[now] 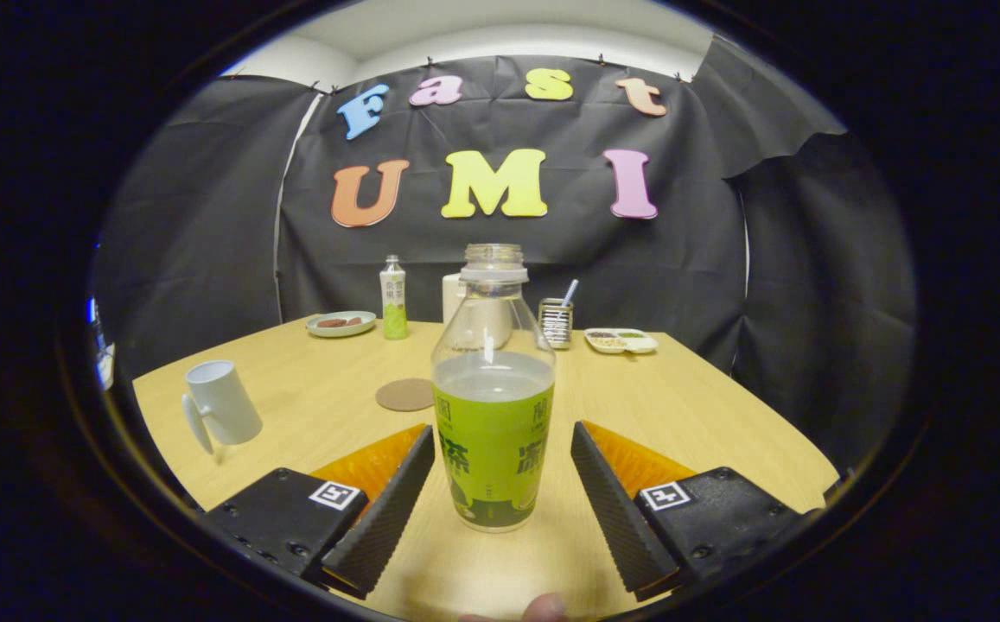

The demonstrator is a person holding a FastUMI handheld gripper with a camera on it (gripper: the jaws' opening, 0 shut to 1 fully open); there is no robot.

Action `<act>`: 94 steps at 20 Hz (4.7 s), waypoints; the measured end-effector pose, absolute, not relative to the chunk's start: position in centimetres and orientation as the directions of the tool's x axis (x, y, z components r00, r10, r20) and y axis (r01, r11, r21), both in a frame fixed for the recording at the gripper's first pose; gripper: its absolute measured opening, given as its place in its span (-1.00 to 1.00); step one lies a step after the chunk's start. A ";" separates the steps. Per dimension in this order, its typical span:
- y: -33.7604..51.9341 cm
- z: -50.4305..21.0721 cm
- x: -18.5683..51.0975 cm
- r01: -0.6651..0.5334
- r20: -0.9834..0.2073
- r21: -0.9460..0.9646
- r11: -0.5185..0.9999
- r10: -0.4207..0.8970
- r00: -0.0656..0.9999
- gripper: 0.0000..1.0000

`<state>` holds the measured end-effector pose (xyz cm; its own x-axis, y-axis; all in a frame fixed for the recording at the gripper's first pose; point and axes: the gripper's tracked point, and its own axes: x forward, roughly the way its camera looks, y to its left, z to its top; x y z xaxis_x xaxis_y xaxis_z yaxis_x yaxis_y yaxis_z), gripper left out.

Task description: Take the bottle from table, then pour the juice into the cup, finally place the bottle on the coaster

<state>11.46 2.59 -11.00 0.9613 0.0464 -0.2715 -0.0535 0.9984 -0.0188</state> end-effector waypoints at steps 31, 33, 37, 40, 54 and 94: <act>9.0 -7.0 15.0 -0.206 -0.292 -0.529 0.823 0.052 0.955 0.56; 9.9 -6.5 15.1 -0.205 -0.272 -0.613 0.763 0.039 0.962 0.56; 12.1 -6.6 16.1 -0.217 -0.252 -0.730 0.648 0.040 0.967 0.56; 13.2 -6.7 16.7 -0.198 -0.220 -0.798 0.570 0.029 0.975 0.56; 19.3 -5.3 19.2 -0.065 -0.056 -0.977 0.203 0.049 0.997 0.55; 22.5 -4.1 17.1 0.136 0.112 -0.961 -0.239 0.114 0.987 0.54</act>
